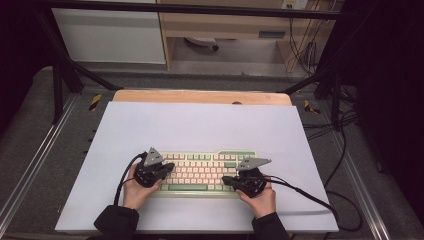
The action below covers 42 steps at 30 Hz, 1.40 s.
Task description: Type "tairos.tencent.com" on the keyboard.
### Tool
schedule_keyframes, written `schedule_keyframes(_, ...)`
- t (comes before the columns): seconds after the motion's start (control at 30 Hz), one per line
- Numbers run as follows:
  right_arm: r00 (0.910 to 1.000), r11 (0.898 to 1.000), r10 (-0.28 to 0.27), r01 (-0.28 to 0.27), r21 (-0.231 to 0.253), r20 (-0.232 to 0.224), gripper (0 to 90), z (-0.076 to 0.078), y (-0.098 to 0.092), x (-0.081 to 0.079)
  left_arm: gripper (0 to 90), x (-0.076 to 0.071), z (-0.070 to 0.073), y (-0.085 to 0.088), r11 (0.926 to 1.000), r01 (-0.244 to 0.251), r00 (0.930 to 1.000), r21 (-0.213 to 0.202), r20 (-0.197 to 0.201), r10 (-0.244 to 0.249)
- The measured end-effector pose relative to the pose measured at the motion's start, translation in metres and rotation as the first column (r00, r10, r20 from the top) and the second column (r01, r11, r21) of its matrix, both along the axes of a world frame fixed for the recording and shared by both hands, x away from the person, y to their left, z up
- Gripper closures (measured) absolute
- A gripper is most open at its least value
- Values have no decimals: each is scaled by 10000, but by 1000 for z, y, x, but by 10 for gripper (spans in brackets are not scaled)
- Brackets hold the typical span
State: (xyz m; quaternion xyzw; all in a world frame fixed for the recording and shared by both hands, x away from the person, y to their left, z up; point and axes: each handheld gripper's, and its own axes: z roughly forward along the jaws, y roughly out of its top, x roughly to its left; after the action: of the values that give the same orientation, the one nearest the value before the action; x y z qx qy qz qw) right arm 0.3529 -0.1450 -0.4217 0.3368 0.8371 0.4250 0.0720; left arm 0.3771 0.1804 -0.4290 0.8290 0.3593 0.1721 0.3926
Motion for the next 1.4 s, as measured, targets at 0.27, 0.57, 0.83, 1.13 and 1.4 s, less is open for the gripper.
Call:
schedule_keyframes(0.27,10000,10000,-4,4,-5,-4,900,0,0,0,897,0,-2,0,10000,17,10000,-15,-22,-17)
schedule_keyframes(0.57,10000,10000,22,-22,22,18,900,1,0,0,896,-3,1,1,9999,64,10000,-153,33,-64)
schedule_keyframes(0.83,10000,9999,-9,8,122,32,900,2,0,-1,896,-9,5,3,9994,248,9997,-256,76,-246)
schedule_keyframes(1.13,10000,9997,23,-23,246,7,900,4,2,-1,896,-16,9,14,9986,292,9995,-446,124,-286)
schedule_keyframes(1.4,9999,9997,99,-99,206,-15,900,5,9,0,896,-24,8,26,9981,312,9994,-527,137,-305)
